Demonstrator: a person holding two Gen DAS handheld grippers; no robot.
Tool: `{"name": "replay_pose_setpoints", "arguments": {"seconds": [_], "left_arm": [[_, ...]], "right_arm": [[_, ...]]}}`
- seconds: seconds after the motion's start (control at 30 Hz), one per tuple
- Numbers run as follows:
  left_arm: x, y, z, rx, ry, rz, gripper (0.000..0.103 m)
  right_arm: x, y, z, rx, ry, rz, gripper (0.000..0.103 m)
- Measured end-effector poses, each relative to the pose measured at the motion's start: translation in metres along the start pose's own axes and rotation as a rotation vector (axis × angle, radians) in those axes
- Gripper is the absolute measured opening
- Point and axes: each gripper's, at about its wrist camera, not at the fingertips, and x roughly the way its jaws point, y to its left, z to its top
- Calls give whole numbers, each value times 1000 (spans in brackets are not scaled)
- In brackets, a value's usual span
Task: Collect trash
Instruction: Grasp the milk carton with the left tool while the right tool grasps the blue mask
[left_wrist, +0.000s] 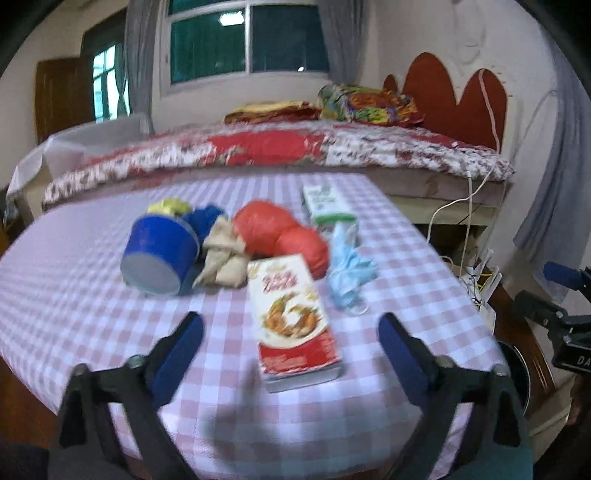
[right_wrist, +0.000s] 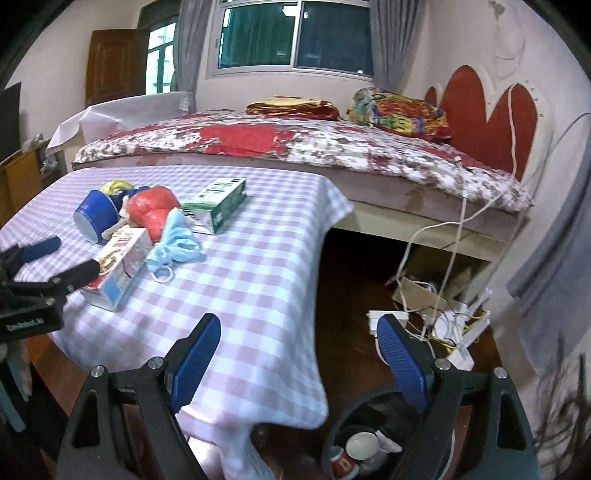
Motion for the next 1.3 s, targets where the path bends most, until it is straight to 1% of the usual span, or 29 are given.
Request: {"name": "replay_pose_setpoints", "arguments": {"seconds": [0.1,0.2,0.23,0.27,0.3,0.33,0.4,0.5,0.63,0.73,0.9,0.93,1.07,1.13,1.17,1.2,1.23,1.3], "left_arm": [[9,4,-5,-20,25,-5,88],[21,7,-8,-35,62,-20,80],[25,8,-9,-37,76,-36,77],[27,8,-9,-36,85,-50,72],[30,10,-11,-35,96,-78,55],[29,10,-11,-35,93,-81,53],[27,15,-11,-37,85,-81,53],[22,24,-11,-51,73,-74,53],[18,38,-11,-64,66,-53,53],[16,45,-9,-68,57,-37,53],[16,58,-7,-76,51,-15,53],[16,60,-8,-79,54,-12,53],[17,68,-11,-87,63,-6,53],[18,70,-12,-88,65,-6,53],[18,70,-12,-87,66,-8,53],[18,70,-12,-86,67,-9,53],[18,70,-12,-85,67,-11,53],[17,69,-11,-84,65,-16,53]], "right_arm": [[11,4,3,12,14,12,88],[21,7,5,28,25,17,88],[23,8,6,31,28,17,88],[26,9,8,36,31,19,88],[29,10,9,40,34,24,88],[32,12,11,45,36,29,88],[36,16,14,51,35,41,88],[44,28,22,58,30,94,88],[54,57,36,36,17,168,88],[61,78,44,11,14,202,88],[82,100,50,-16,58,235,73],[86,104,50,-23,70,238,72],[103,116,50,-37,111,256,57],[111,120,48,-37,135,265,51],[113,121,48,-36,143,269,44],[115,121,47,-34,153,274,30],[115,121,47,-35,150,281,22],[111,120,47,-41,134,285,18]]}}
